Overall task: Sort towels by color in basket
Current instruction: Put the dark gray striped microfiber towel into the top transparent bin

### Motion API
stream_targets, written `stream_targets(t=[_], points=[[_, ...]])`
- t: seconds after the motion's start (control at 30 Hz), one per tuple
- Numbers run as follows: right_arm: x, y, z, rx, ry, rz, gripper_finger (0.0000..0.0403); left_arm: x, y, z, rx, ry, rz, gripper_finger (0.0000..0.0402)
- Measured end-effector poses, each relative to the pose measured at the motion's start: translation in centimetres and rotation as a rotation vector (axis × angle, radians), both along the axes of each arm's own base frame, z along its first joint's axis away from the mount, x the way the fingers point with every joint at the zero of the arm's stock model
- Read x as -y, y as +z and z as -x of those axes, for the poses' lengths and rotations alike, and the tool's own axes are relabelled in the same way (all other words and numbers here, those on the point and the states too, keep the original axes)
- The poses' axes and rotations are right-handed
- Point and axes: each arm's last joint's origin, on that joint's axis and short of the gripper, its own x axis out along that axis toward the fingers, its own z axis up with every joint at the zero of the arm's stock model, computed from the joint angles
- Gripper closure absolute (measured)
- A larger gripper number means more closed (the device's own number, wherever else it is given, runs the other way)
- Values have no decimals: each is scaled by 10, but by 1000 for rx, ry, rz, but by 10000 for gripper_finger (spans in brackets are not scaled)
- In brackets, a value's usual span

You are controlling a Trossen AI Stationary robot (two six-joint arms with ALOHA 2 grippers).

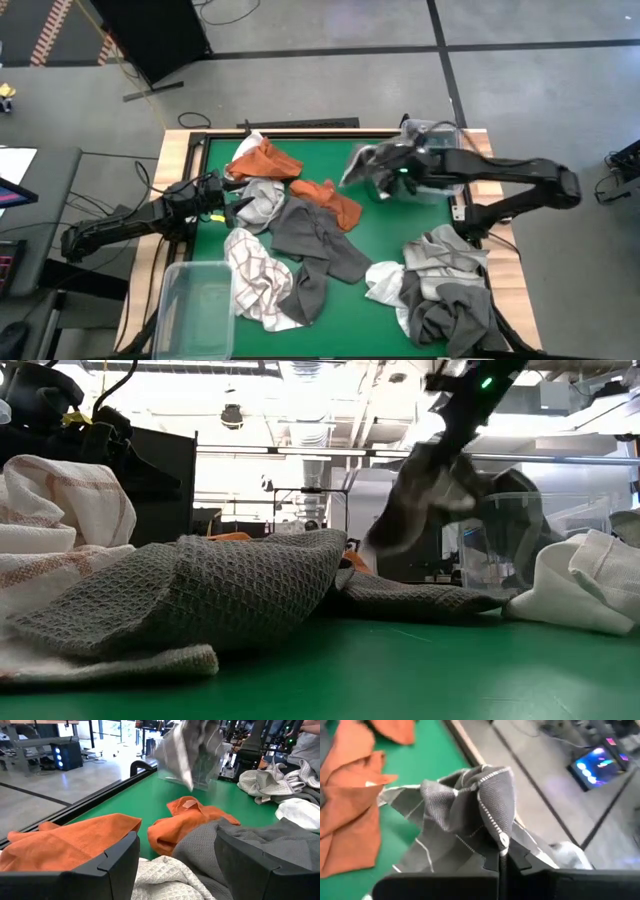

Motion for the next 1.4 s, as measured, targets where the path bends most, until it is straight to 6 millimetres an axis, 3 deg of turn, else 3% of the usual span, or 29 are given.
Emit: stream_targets(t=[0.23,0.53,0.7,1.0,1.4], points=[[-13,16,54,22,-177,42,384,0,0,0,0,0,0,157],[-9,3,90,-83,-456,9,383,0,0,0,0,0,0,157],[-1,-18,95,-144,-533,-74,376,0,0,0,0,0,0,157],[11,-73,94,-218,-555,-194,376,0,0,0,0,0,0,157],[37,-83,88,-239,-615,-318,368,0,0,0,0,0,0,157]])
